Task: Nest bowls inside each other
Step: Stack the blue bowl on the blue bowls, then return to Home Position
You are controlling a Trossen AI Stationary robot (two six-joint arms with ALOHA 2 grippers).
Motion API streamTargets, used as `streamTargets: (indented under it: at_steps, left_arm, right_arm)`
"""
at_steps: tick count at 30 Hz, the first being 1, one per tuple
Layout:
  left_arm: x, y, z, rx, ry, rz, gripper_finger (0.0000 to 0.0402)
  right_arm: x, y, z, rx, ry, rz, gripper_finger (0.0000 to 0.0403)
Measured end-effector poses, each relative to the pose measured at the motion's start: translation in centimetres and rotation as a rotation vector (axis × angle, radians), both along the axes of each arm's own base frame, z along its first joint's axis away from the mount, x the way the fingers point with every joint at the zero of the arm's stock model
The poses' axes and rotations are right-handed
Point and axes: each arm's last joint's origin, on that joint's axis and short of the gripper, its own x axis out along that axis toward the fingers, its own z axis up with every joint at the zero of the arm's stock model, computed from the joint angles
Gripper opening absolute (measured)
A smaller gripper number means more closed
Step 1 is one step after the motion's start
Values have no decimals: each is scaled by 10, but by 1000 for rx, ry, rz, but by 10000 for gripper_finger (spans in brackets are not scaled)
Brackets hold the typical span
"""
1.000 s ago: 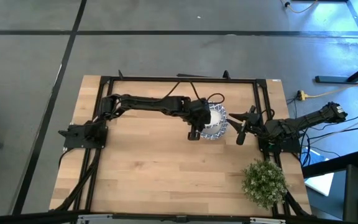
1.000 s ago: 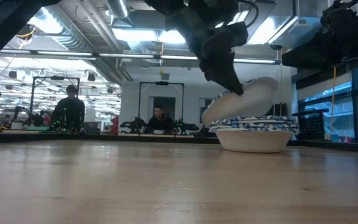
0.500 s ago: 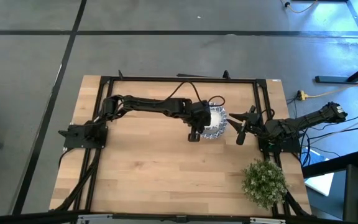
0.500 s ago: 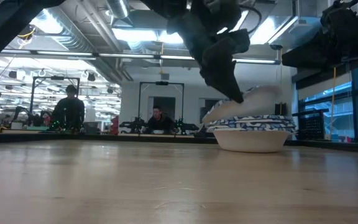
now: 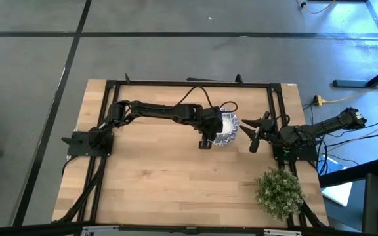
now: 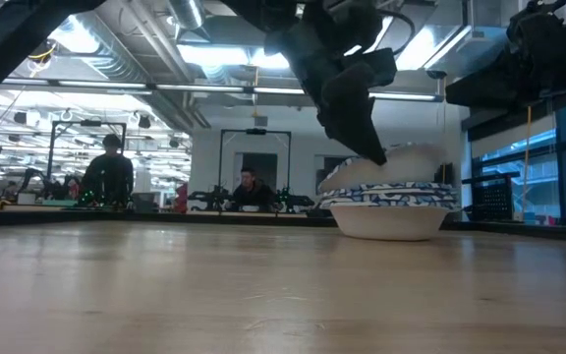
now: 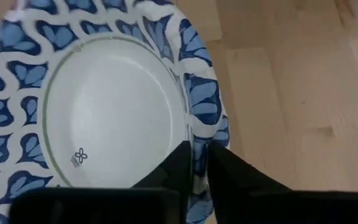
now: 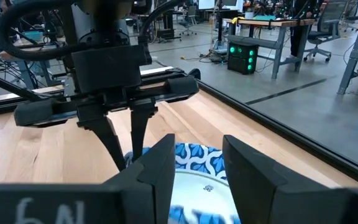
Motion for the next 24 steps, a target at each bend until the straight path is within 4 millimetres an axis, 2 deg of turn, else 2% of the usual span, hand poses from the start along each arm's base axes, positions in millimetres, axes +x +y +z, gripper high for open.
streamTargets:
  at_steps: [8, 15, 19, 24]
  left_arm:
    - [1, -3, 0, -1, -7, -3, 105]
    - [3, -4, 8, 4, -62, -12, 114]
    - [-3, -1, 33, 2, -135, -13, 113]
    - [-22, 13, 74, 28, -210, -12, 114]
  right_arm:
    - [0, 0, 0, -1, 2, 0, 136]
    - [0, 0, -1, -3, 7, 0, 136]
    - [0, 0, -1, -4, 8, 0, 136]
    - [-1, 0, 0, -6, 1, 1, 136]
